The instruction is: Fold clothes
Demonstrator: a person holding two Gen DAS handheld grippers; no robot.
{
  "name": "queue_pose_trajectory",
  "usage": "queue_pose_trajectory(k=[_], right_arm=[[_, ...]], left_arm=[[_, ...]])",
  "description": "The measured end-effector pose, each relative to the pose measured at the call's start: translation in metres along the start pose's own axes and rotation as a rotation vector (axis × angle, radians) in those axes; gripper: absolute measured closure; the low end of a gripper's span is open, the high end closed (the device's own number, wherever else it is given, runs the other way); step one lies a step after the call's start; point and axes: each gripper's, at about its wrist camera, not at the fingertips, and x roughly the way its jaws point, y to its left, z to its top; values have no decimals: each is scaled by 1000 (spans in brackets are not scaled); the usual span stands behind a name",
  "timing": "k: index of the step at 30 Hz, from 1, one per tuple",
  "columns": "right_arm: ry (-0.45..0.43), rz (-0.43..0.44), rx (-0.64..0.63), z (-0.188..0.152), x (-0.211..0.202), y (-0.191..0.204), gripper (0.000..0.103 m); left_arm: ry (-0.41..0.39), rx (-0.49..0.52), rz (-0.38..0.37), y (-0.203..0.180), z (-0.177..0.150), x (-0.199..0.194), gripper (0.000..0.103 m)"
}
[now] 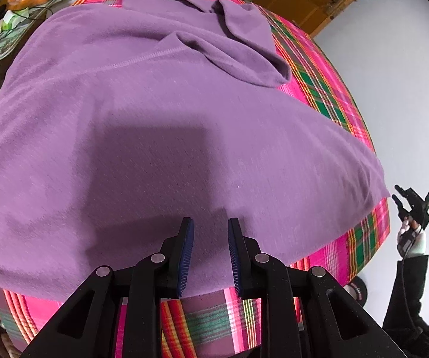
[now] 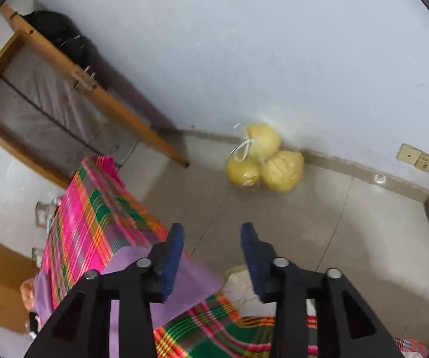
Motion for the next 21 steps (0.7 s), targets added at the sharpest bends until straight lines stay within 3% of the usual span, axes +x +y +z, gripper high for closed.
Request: queue_pose_trajectory(k=[2, 7, 13, 14, 15, 16, 21], right_arm=[[-13, 27, -33, 1, -3, 7, 60], [158, 151, -244, -9, 31, 58, 59], [325, 209, -332, -12, 86, 92, 63], [314, 218, -348, -11, 85, 96, 82], [302, 227, -364, -11, 83, 101, 93], [290, 235, -380, -10, 82, 105, 97], [185, 239, -362, 2, 75, 114, 97]], left_arm=[[5, 4, 3, -2, -2, 2, 80], [15, 11, 8, -7, -2, 7, 80], [16, 14, 6, -10, -2, 10, 80], [16, 12, 5, -9, -2, 10, 80], [15, 10, 4, -9, -2, 11, 80], [14, 8, 2, -9, -2, 11, 80], [14, 17, 2, -7, -3, 9, 80]])
